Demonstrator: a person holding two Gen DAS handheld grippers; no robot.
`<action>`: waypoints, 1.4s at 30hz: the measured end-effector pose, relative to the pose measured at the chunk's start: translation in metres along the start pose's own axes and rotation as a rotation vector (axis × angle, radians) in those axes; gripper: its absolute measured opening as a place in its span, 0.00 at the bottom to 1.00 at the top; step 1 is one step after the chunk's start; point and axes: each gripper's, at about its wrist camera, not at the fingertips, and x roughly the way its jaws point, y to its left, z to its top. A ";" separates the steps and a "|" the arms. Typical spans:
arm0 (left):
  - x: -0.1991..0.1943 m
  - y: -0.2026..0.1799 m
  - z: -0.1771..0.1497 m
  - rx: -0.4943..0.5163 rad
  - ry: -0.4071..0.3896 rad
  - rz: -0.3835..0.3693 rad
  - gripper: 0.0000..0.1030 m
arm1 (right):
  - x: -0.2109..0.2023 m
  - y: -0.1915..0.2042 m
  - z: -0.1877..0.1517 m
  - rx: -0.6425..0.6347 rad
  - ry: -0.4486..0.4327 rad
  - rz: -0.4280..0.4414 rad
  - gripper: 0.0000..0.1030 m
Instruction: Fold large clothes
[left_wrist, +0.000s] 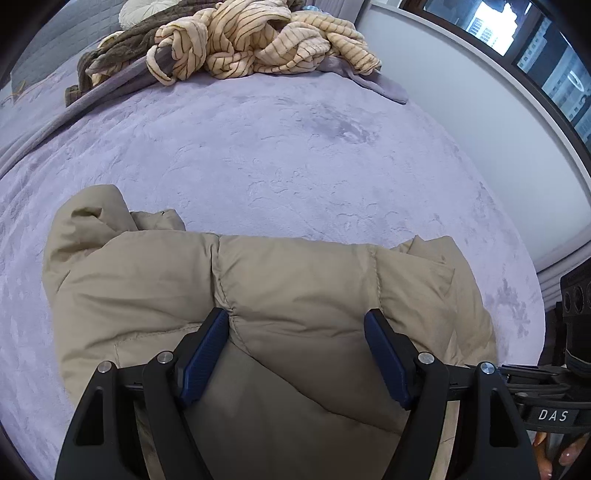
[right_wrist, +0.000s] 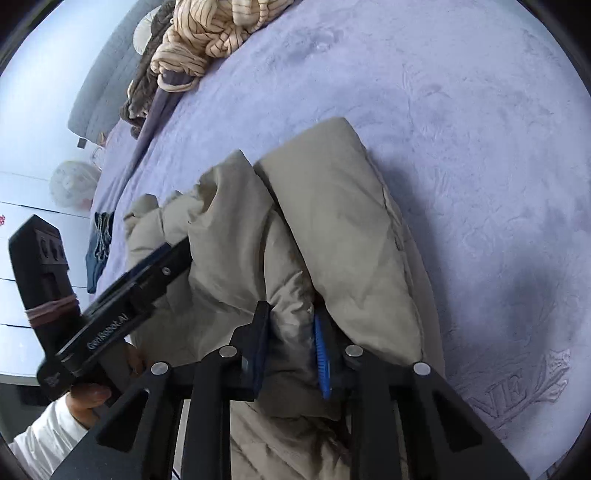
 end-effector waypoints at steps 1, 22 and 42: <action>0.001 -0.005 -0.003 0.019 0.000 0.007 0.74 | 0.002 -0.004 -0.003 0.006 0.004 -0.001 0.20; -0.098 0.043 -0.071 -0.227 0.057 0.105 1.00 | 0.001 0.001 -0.010 -0.012 0.054 0.026 0.30; -0.112 0.073 -0.123 -0.273 0.133 0.078 1.00 | -0.054 0.025 -0.058 -0.053 -0.051 -0.086 0.82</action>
